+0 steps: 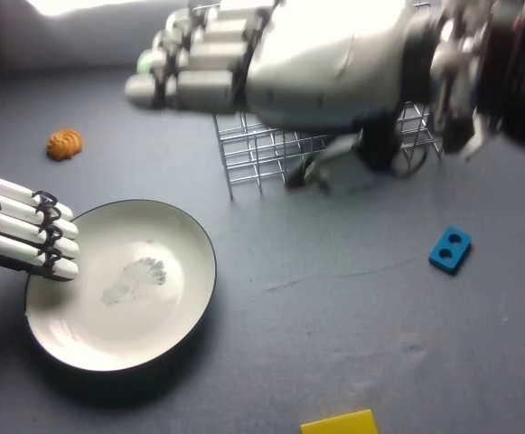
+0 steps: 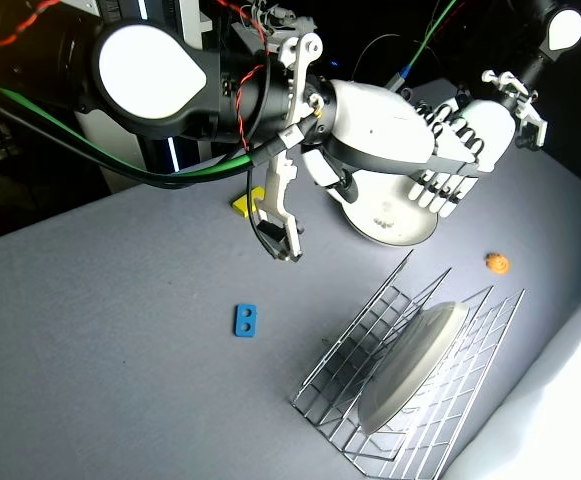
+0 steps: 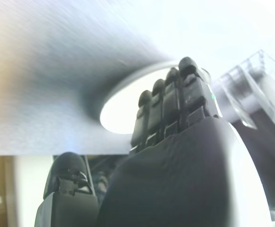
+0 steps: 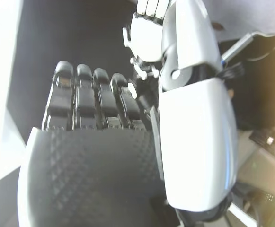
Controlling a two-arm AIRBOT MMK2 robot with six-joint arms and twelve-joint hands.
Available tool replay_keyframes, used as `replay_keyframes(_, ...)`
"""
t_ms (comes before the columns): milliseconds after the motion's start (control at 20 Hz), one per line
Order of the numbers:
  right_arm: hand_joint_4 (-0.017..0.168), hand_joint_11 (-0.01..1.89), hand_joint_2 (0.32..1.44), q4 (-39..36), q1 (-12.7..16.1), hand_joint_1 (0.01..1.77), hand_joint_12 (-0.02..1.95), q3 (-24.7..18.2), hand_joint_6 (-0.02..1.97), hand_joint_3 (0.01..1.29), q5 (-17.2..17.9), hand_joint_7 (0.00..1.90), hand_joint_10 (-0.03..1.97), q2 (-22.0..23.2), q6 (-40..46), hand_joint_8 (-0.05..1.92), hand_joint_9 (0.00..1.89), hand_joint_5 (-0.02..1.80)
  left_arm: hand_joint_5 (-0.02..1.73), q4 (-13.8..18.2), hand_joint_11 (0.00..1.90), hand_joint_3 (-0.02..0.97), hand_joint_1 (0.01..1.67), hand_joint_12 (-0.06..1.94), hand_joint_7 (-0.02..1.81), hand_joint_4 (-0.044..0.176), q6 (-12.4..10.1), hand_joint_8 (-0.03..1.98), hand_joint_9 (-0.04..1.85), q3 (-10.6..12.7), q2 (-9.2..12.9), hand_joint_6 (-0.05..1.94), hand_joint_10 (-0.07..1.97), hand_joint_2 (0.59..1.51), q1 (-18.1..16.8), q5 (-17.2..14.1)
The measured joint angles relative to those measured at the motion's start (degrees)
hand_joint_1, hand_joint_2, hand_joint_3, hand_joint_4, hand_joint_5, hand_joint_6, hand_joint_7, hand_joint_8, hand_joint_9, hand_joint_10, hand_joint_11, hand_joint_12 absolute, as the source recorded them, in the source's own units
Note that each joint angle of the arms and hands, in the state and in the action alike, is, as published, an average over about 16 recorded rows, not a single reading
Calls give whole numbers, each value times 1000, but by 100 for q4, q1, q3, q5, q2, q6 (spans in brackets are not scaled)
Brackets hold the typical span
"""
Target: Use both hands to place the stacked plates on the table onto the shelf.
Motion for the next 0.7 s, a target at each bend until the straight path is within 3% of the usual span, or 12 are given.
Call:
replay_keyframes(250, 5, 22, 960, 694, -392, 1162, 5, -165, 16, 13, 92, 12, 22, -129, -1076, 1, 22, 19, 63, -54, 18, 10, 16, 114, 50, 0, -19, 6, 6, 90, -87, 19, -20, 1138, 205, 41)
replay_keyframes(700, 5, 20, 965, 842, -754, 1055, 5, -249, 16, 13, 57, 12, 22, -330, -1501, 0, 21, 17, 60, -55, 24, 9, 16, 126, 51, -3, -128, 5, -3, 232, -201, 17, -27, 1136, 215, 12)
